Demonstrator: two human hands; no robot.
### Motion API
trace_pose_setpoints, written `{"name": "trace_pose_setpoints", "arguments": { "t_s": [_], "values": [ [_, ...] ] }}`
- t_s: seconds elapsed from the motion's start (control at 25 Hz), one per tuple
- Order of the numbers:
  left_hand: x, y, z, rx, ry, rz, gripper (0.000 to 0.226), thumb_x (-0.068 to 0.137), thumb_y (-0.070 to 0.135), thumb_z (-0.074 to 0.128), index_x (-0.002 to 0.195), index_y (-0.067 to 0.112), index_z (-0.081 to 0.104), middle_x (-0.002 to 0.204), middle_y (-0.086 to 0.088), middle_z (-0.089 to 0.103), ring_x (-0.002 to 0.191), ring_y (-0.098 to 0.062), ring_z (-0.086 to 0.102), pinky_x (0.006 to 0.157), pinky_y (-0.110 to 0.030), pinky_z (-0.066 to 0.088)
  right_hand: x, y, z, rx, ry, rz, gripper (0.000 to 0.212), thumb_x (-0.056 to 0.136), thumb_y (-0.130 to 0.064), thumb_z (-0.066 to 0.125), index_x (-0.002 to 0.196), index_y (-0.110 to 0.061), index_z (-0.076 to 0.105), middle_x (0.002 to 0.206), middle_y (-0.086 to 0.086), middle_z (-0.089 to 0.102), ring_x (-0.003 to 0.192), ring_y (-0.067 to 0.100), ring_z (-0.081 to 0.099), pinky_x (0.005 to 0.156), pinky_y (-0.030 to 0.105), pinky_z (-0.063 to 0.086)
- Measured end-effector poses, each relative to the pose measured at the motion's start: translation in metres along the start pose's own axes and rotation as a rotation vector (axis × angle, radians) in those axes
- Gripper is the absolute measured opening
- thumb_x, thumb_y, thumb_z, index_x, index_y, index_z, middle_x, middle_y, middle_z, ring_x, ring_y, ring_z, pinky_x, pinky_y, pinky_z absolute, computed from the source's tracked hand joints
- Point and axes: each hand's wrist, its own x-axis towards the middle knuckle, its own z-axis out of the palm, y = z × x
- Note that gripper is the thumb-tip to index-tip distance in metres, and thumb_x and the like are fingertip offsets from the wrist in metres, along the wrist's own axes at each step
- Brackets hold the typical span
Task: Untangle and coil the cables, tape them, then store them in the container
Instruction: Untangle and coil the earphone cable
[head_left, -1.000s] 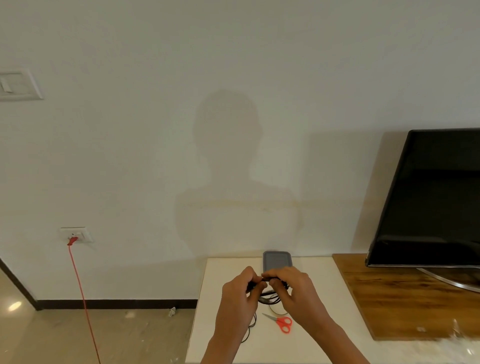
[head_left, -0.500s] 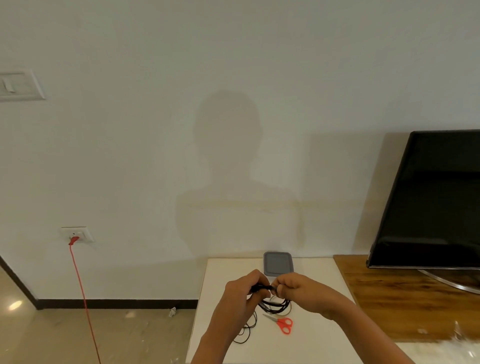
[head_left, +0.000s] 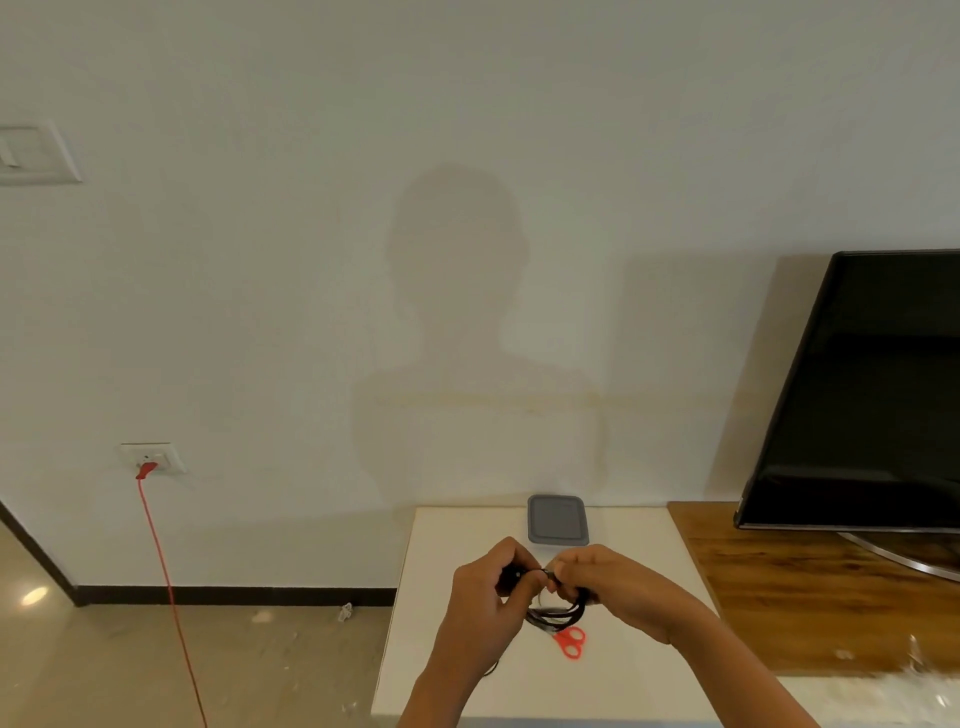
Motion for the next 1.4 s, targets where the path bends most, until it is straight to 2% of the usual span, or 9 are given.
{"name": "trace_pose_setpoints", "arguments": {
  "t_s": [0.12, 0.24, 0.52, 0.64, 0.76, 1.0, 1.12, 1.24, 1.4],
  "values": [
    [0.0, -0.004, 0.003, -0.102, 0.022, -0.163, 0.013, 0.084, 0.017, 0.065, 0.074, 0.016, 0.057, 0.066, 0.0, 0.062, 0.056, -0.007, 0.047, 0.054, -0.02, 0.041, 0.004, 0.01, 0.009, -0.064, 0.061, -0.062, 0.026, 0.098, -0.028, 0.045, 0.089, -0.018, 0.066, 0.088, -0.001, 0.065, 0.083, 0.008, 0.058, 0.082, 0.02, 0.048],
    [0.002, -0.01, 0.006, -0.192, 0.036, -0.327, 0.013, 0.081, 0.008, 0.061, 0.072, 0.01, 0.051, 0.061, -0.004, 0.055, 0.059, -0.017, 0.051, 0.057, -0.033, 0.048, 0.008, 0.018, 0.022, -0.034, 0.15, -0.121, 0.019, 0.094, -0.03, 0.053, 0.086, -0.027, 0.07, 0.085, -0.009, 0.07, 0.082, 0.006, 0.065, 0.078, 0.018, 0.052],
    [0.001, -0.034, 0.011, -0.565, 0.018, -0.72, 0.02, 0.084, 0.003, 0.058, 0.066, 0.01, 0.051, 0.064, -0.01, 0.054, 0.052, -0.016, 0.054, 0.061, -0.029, 0.045, 0.027, 0.04, 0.049, -0.009, 0.32, -0.184, 0.022, 0.093, -0.015, 0.052, 0.079, -0.018, 0.069, 0.079, -0.005, 0.07, 0.075, 0.005, 0.064, 0.068, 0.014, 0.047],
    [-0.009, -0.057, 0.017, -0.672, 0.05, -0.732, 0.002, 0.087, 0.003, 0.063, 0.086, 0.003, 0.061, 0.076, -0.012, 0.065, 0.07, -0.022, 0.061, 0.067, -0.026, 0.054, 0.044, 0.057, 0.052, 0.072, 0.319, -0.085, 0.018, 0.091, -0.015, 0.056, 0.081, -0.018, 0.07, 0.08, 0.001, 0.071, 0.072, 0.007, 0.063, 0.067, 0.015, 0.049],
    [-0.016, -0.09, 0.021, -0.788, 0.081, -0.858, 0.019, 0.085, 0.001, 0.067, 0.102, 0.002, 0.06, 0.088, -0.014, 0.067, 0.082, -0.027, 0.064, 0.073, -0.032, 0.057, 0.062, 0.076, 0.058, 0.244, 0.316, 0.049, 0.006, 0.086, -0.011, 0.064, 0.09, -0.013, 0.069, 0.083, 0.011, 0.072, 0.069, 0.012, 0.065, 0.07, 0.025, 0.055],
    [-0.008, -0.159, 0.025, -0.84, 0.238, -1.042, 0.019, 0.079, -0.016, 0.064, 0.095, -0.005, 0.06, 0.088, -0.023, 0.066, 0.074, -0.03, 0.065, 0.064, -0.03, 0.06, 0.124, 0.114, 0.073, 0.493, 0.248, 0.236, 0.02, 0.081, 0.002, 0.064, 0.1, -0.003, 0.066, 0.081, 0.015, 0.068, 0.074, 0.022, 0.064, 0.076, 0.033, 0.057],
    [0.016, -0.202, 0.024, -0.824, 0.372, -1.056, 0.019, 0.081, -0.014, 0.063, 0.096, -0.003, 0.061, 0.087, -0.021, 0.07, 0.074, -0.029, 0.069, 0.064, -0.031, 0.06, 0.161, 0.135, 0.077, 0.644, 0.227, 0.258, 0.022, 0.087, -0.006, 0.063, 0.109, -0.011, 0.063, 0.098, 0.012, 0.066, 0.095, 0.023, 0.064, 0.085, 0.034, 0.055],
    [0.046, -0.251, 0.017, -0.837, 0.473, -1.04, 0.018, 0.084, -0.01, 0.062, 0.097, 0.002, 0.06, 0.084, -0.016, 0.065, 0.07, -0.025, 0.063, 0.066, -0.033, 0.056, 0.194, 0.168, 0.078, 0.411, 0.326, 0.278, 0.022, 0.087, -0.015, 0.064, 0.108, -0.021, 0.062, 0.109, 0.001, 0.064, 0.105, 0.017, 0.06, 0.093, 0.034, 0.05],
    [0.074, -0.321, 0.024, -0.852, 0.554, -1.089, 0.016, 0.086, -0.011, 0.06, 0.092, 0.004, 0.058, 0.085, -0.016, 0.061, 0.072, -0.026, 0.059, 0.061, -0.029, 0.058, 0.22, 0.206, 0.096, 0.082, 0.368, 0.28, 0.025, 0.082, -0.016, 0.07, 0.106, -0.02, 0.061, 0.104, -0.003, 0.064, 0.102, 0.016, 0.061, 0.08, 0.018, 0.045]
  ]
}}
